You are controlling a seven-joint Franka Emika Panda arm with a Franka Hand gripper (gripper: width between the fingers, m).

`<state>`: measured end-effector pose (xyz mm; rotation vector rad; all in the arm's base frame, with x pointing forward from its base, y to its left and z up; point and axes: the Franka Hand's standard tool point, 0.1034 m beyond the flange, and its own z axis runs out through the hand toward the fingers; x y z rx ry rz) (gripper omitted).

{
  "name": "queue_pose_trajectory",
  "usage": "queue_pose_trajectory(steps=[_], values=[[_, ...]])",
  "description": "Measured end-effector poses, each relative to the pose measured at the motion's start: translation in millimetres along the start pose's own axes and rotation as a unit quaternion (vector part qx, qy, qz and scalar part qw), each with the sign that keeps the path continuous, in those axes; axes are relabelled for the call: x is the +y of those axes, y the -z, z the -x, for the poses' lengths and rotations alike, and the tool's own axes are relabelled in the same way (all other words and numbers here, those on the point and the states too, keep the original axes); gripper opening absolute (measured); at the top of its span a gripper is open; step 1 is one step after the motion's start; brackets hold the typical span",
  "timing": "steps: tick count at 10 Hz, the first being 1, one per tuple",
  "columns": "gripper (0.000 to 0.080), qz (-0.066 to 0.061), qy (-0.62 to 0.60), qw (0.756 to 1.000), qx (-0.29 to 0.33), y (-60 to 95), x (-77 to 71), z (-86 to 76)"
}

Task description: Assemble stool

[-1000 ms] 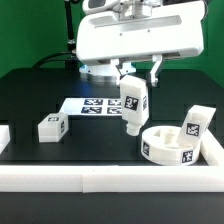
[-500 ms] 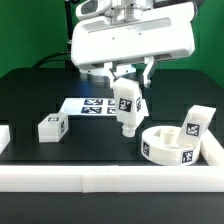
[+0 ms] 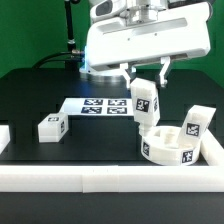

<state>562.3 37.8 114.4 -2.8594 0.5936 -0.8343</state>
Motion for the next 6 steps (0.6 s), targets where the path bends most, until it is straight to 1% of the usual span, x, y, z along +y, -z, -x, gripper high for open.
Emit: queue_pose_trajectory(steps=[2, 4, 6], values=[[0.0325, 0.000, 0.001, 1.000, -0.001, -0.3, -0.8, 1.0], [0.0325, -0.005, 0.008, 1.000, -0.003, -2.1, -9.7, 8.2], [0.0325, -0.004, 0.011, 1.000, -0.008, -6.6, -11.9, 14.1]])
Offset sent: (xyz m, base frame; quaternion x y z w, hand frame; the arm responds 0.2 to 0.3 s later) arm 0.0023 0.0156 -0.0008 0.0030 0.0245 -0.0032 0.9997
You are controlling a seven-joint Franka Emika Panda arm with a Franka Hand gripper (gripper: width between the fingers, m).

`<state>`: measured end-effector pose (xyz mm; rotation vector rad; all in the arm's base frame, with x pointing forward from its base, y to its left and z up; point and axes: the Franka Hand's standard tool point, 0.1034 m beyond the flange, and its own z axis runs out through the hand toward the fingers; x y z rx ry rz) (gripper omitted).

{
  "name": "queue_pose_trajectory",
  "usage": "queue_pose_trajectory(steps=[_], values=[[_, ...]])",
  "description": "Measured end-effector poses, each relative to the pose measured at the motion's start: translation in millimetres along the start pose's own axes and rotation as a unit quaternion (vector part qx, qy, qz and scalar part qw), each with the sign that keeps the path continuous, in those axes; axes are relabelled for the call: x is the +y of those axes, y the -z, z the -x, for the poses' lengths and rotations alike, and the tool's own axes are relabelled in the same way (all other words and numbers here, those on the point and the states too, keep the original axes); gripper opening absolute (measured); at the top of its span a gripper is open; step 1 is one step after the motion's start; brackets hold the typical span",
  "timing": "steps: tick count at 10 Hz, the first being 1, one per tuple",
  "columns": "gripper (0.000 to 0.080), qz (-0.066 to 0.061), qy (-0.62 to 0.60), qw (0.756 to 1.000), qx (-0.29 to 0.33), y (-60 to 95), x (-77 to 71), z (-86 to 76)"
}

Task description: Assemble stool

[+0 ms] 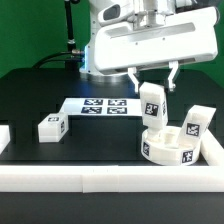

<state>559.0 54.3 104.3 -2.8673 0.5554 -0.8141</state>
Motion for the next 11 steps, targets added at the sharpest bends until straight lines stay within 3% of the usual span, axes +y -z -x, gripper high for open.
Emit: queue_pose_trajectory(steps=[11], values=[[0.0325, 0.005, 0.009, 1.000, 0.002, -8.4, 3.3, 17.5]])
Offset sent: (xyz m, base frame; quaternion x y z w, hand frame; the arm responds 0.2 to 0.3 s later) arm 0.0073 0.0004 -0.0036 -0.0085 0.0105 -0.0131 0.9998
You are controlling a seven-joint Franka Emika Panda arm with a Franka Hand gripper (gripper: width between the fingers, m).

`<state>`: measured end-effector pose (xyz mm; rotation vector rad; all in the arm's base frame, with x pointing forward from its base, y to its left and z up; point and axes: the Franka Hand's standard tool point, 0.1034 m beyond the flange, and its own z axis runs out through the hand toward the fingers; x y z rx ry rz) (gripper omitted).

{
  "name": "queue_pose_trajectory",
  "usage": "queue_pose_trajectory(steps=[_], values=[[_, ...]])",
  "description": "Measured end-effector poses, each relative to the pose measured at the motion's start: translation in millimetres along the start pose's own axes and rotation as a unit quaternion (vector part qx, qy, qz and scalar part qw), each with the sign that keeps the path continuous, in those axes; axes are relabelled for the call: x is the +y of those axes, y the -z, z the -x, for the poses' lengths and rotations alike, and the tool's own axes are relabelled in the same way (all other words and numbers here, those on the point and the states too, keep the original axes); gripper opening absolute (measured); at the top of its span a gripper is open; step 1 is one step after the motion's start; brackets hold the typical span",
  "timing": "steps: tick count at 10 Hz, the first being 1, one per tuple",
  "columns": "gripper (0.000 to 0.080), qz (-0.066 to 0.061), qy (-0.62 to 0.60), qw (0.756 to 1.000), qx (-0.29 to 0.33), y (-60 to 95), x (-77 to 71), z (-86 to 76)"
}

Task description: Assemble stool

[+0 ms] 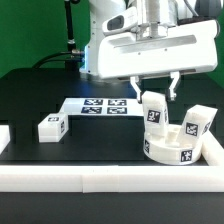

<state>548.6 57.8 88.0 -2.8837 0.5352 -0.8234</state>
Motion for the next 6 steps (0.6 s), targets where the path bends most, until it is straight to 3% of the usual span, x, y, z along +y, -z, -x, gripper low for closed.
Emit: queue_pose_trajectory(steps=[1, 3, 4, 5, 6], values=[[0.0325, 0.000, -0.002, 1.000, -0.017, -1.1, -0.5, 3.0], [0.0570, 0.001, -0.001, 1.000, -0.025, -2.0, 0.0, 4.7], [0.0570, 0.000, -0.002, 0.999, -0.046, -0.6, 0.2, 1.0], [0.0633, -0.003, -0.006, 0.999, -0.051, 4.1, 0.1, -6.4], [0.0646, -0.004, -0.007, 0.998, -0.058, 7.3, -1.4, -8.3]])
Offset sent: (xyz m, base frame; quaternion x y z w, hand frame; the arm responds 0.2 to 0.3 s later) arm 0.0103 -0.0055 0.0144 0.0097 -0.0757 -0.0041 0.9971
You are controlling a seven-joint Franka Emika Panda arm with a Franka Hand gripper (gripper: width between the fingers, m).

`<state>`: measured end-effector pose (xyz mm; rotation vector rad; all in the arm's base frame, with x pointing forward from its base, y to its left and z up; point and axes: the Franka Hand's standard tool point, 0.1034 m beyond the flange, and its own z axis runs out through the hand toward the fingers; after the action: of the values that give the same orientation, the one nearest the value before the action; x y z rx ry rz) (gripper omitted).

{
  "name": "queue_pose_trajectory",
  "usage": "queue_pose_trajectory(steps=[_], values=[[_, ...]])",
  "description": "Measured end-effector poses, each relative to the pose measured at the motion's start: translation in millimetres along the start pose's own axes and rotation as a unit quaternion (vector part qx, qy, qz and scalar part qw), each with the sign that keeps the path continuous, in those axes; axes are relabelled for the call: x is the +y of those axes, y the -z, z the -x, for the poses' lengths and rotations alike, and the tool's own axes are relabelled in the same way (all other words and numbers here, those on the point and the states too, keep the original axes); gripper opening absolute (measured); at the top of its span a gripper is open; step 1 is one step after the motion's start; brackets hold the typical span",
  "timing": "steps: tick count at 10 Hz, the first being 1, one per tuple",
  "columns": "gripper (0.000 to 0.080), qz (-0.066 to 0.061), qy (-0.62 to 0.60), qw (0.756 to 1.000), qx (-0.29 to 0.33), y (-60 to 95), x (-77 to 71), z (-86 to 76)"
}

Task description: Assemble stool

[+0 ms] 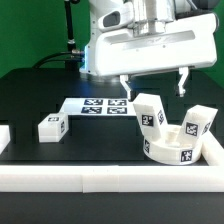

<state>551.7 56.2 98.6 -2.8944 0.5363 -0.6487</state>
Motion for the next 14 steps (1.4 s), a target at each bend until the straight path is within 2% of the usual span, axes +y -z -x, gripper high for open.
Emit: queue_pose_trajectory(steps=[1, 4, 9, 10, 11, 12, 13, 14], values=[[0.0646, 0.000, 0.005, 1.000, -0.014, 2.5, 1.8, -2.7], [0.0649, -0.006, 0.007, 0.999, -0.032, 12.1, 4.9, -26.2], [0.0649, -0.006, 0.018, 0.998, -0.058, 8.7, 7.7, -22.6], [0.0649, -0.012, 0.015, 0.993, -0.120, 8.5, 7.7, -19.6], [0.0649, -0.016, 0.014, 0.989, -0.148, 8.4, 9.0, -25.1], [0.0649, -0.020, 0.014, 0.980, -0.199, 7.6, 11.3, -20.9], [0.0649, -0.023, 0.013, 0.976, -0.217, 6.0, 12.7, -24.7], [0.0649, -0.025, 0.028, 0.978, -0.207, 4.7, 12.0, -27.1]])
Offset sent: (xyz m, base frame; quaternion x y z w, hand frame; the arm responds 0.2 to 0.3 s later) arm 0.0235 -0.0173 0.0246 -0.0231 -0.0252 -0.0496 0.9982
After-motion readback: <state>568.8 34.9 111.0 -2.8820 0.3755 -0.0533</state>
